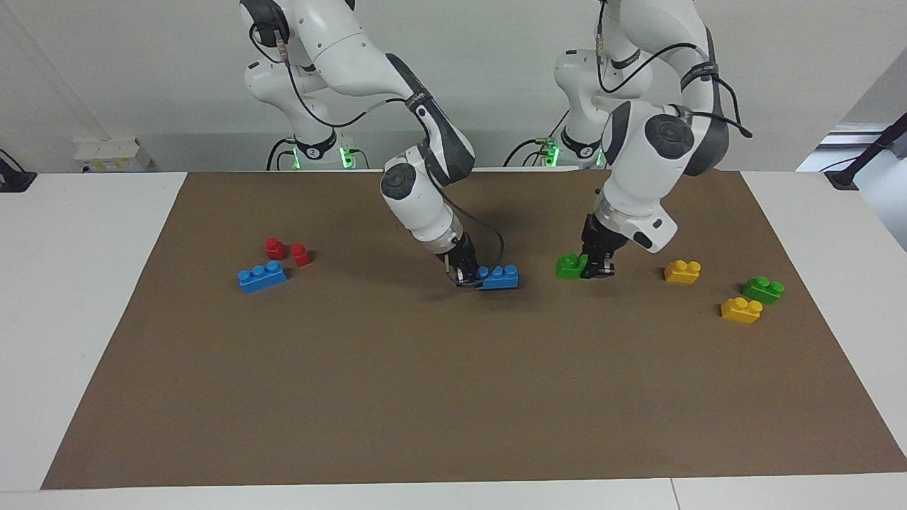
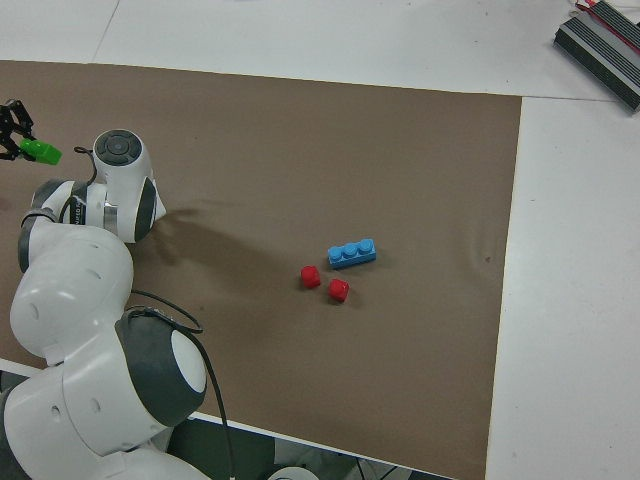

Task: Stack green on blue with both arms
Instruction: 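Carry the green brick and the blue brick toward the table center together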

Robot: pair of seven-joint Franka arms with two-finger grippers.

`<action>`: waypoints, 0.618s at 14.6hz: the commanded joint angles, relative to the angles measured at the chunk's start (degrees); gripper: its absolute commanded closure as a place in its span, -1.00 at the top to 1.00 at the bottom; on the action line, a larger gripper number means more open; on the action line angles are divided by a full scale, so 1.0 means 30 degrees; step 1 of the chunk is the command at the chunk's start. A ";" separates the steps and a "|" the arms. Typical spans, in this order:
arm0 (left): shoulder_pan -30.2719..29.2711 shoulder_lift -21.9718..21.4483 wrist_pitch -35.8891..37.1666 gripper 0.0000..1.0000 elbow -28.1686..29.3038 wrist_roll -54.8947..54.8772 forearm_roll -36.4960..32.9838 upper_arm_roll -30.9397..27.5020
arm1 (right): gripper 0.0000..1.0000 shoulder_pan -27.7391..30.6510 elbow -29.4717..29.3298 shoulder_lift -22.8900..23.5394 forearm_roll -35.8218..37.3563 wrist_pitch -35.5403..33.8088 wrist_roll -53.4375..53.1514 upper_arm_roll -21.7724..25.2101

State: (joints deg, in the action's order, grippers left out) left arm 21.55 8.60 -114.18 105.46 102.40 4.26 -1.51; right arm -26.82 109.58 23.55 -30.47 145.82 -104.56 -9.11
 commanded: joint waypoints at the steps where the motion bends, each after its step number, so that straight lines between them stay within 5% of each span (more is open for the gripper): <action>1: 0.1719 -0.1515 -0.2247 -1.00 0.2721 0.2945 -0.0891 -0.0317 | -1.00 -0.0111 0.0327 -0.0084 -0.0389 0.0407 -0.0421 0.0106; 9: 0.4271 -0.1373 -0.3833 -1.00 0.4045 0.9514 -0.2446 -0.0288 | -1.00 -0.0229 0.0825 -0.0026 -0.0125 0.0844 -0.0568 0.0165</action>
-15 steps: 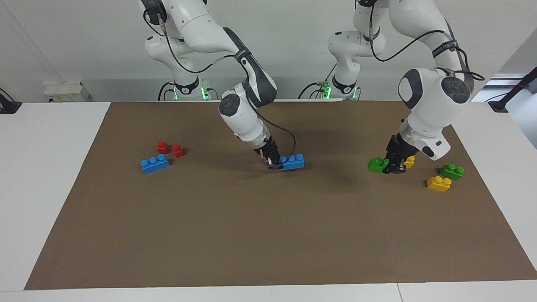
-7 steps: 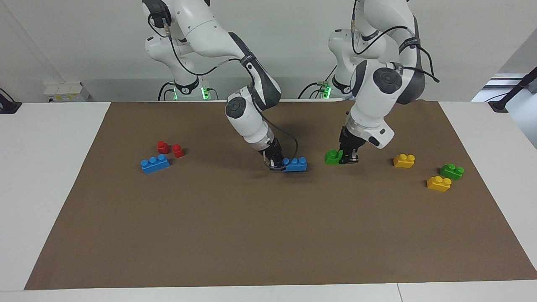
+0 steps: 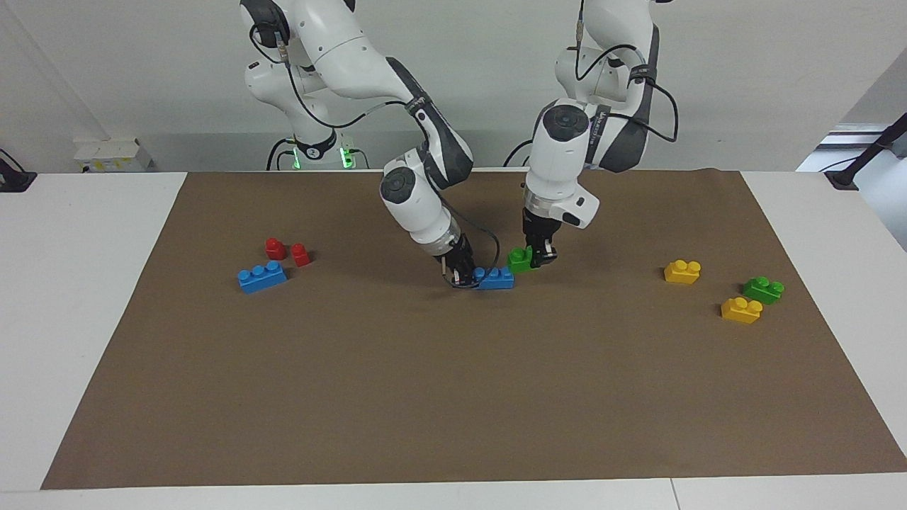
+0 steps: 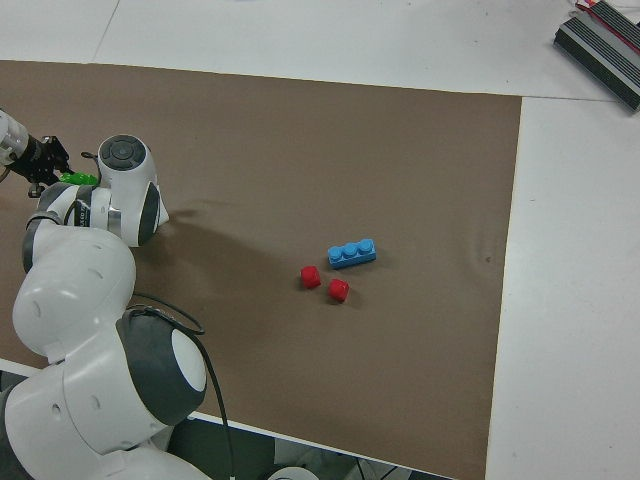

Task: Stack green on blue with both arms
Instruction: 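Carry the green brick and the blue brick toward the table center together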

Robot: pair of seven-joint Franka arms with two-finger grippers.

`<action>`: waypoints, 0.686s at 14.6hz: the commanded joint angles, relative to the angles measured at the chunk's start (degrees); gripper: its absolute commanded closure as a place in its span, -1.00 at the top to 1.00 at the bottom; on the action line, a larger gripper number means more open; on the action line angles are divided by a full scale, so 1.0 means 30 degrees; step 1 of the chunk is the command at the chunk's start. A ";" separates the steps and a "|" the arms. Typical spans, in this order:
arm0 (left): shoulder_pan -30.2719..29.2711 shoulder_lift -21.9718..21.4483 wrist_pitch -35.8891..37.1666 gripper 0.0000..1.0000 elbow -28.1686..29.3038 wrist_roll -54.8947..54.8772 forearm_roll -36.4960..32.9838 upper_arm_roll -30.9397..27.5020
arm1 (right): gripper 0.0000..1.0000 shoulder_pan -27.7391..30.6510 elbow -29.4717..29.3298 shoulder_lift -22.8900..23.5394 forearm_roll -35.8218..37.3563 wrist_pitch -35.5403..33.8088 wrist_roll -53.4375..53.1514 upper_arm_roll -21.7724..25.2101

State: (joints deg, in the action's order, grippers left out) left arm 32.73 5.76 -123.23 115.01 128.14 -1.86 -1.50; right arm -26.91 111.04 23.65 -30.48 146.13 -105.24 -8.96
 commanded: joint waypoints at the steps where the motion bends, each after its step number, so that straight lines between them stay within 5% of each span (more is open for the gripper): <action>1: 0.0779 -0.0456 -0.1283 -1.00 0.1267 0.1200 -0.0463 -0.0290 | -1.00 -0.0199 0.0543 -0.0062 -0.0125 0.0946 -0.0340 0.0116; 10: 0.1833 -0.0018 -0.2899 -1.00 0.1975 0.2023 -0.1225 -0.0290 | -1.00 -0.0141 0.0809 -0.0091 -0.0125 0.1271 -0.0223 0.0116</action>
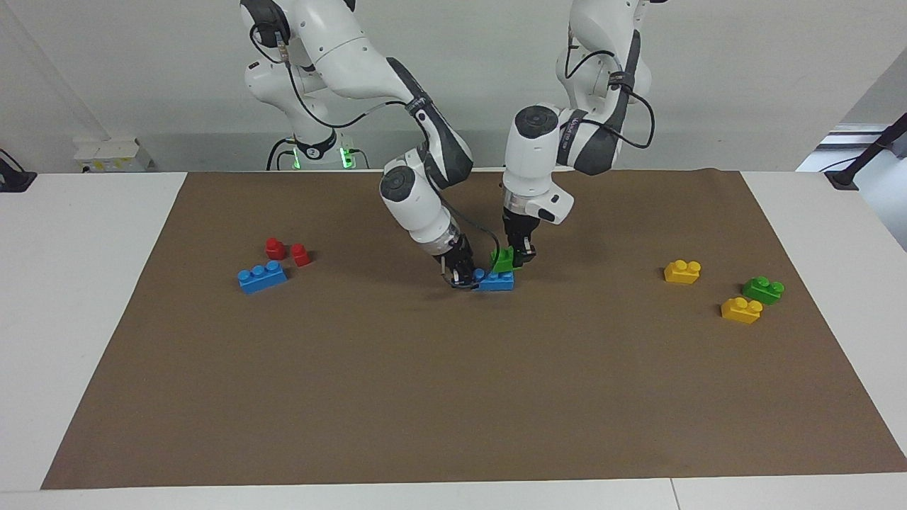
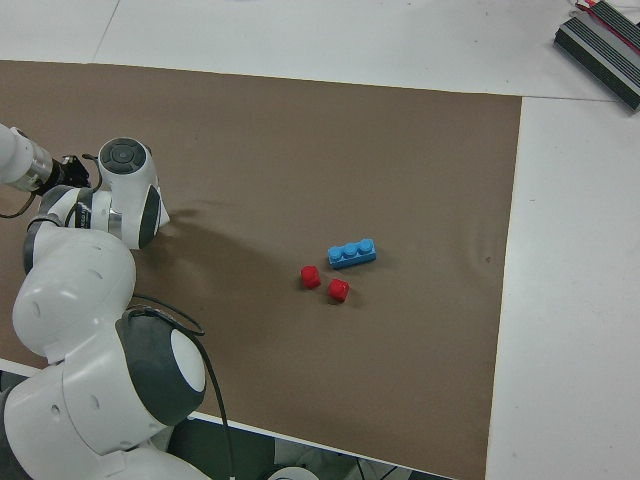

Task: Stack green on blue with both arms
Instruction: 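Carry the green brick and the blue brick toward the table center together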

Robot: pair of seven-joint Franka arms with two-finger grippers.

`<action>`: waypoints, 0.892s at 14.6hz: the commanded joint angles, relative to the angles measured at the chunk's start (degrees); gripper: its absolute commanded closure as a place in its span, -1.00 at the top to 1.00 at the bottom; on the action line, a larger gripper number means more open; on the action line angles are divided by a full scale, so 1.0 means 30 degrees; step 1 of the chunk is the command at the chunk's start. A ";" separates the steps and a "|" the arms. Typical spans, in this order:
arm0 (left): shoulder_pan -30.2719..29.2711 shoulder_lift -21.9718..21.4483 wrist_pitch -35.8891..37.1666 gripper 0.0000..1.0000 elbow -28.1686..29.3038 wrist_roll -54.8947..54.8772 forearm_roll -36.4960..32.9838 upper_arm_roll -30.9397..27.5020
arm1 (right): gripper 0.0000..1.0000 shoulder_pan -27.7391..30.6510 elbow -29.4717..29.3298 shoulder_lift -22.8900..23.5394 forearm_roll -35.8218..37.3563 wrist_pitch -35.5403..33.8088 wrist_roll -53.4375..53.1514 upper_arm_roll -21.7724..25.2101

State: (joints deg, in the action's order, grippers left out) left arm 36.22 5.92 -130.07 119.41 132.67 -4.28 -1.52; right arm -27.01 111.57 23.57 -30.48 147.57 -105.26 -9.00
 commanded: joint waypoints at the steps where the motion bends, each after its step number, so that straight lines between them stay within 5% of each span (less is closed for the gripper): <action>1: 0.0670 -0.0041 -0.0648 -1.00 0.0508 0.0543 -0.0418 -0.0286 | -1.00 -0.0107 0.0632 -0.0063 -0.0125 0.0848 -0.0215 0.0130; 13: 0.0700 0.0456 -0.2025 -1.00 0.1182 0.0836 -0.0857 -0.0315 | -1.00 -0.0019 0.0632 -0.0062 -0.0125 0.0878 -0.0245 0.0130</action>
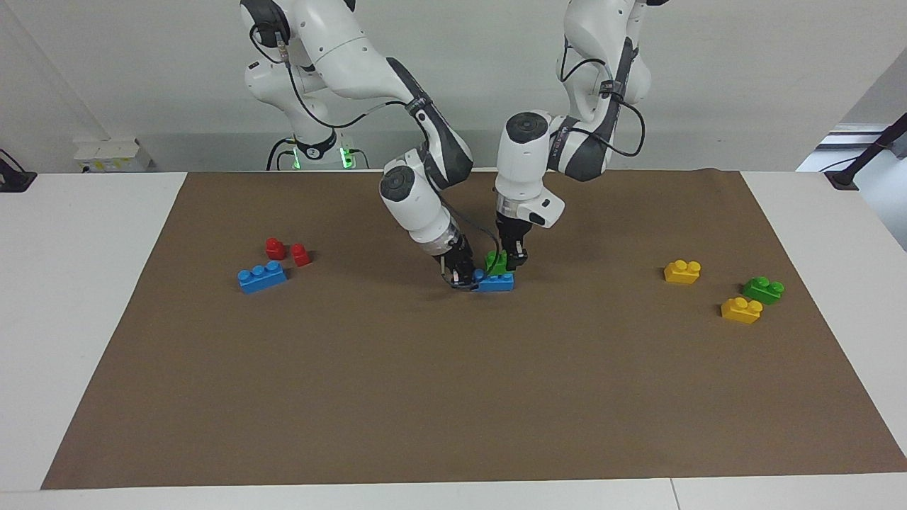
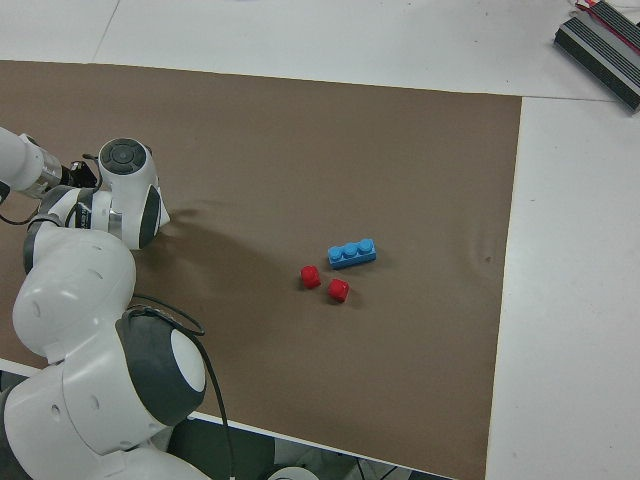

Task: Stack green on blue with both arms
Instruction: 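Carry the green brick and the blue brick toward the table center together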

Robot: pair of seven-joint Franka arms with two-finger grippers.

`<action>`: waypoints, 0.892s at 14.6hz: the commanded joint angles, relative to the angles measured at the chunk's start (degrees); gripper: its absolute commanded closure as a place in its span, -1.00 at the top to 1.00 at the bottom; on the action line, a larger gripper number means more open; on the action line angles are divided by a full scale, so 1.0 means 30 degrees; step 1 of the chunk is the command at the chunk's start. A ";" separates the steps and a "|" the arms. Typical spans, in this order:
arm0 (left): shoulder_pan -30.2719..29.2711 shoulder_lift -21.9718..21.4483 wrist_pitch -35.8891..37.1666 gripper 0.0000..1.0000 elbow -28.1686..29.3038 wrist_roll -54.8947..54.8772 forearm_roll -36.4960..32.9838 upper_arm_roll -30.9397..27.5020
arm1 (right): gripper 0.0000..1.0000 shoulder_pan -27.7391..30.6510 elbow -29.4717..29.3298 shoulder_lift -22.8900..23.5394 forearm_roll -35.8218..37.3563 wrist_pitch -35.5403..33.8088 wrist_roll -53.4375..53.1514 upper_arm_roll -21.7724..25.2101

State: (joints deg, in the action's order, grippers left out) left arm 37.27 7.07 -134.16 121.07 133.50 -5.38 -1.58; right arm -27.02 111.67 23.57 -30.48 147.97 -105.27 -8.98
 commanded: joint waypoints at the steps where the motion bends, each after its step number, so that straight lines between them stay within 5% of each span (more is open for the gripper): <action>1: 0.0348 0.0132 -0.0691 -1.00 0.0600 0.0850 -0.0841 -0.0294 | -1.00 -0.0016 0.0600 -0.0062 -0.0125 0.0745 -0.0243 0.0123; 10: 0.0203 0.0982 -0.1249 -0.96 0.0396 0.1762 -0.3036 -0.0264 | -1.00 0.0071 0.0600 -0.0062 -0.0125 0.0716 -0.0242 0.0123; 11: 0.0144 0.0953 -0.1161 0.98 0.0337 0.1732 -0.3099 -0.0264 | -1.00 0.0130 0.0600 -0.0033 -0.0154 0.0687 -0.0301 0.0123; 12: 0.0114 0.0779 -0.1131 1.00 0.0337 0.1384 -0.3100 -0.0264 | -0.88 0.0188 0.0600 -0.0033 -0.0241 0.0657 -0.0301 0.0123; 13: 0.0085 0.0603 -0.1073 1.00 0.0336 0.0800 -0.3100 -0.0235 | -0.37 0.0247 0.0600 -0.0033 -0.0358 0.0599 -0.0301 0.0123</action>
State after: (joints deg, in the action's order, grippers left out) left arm 37.39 9.23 -136.66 121.55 136.71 -12.97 -1.56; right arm -26.92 111.75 23.55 -30.49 148.23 -105.46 -8.97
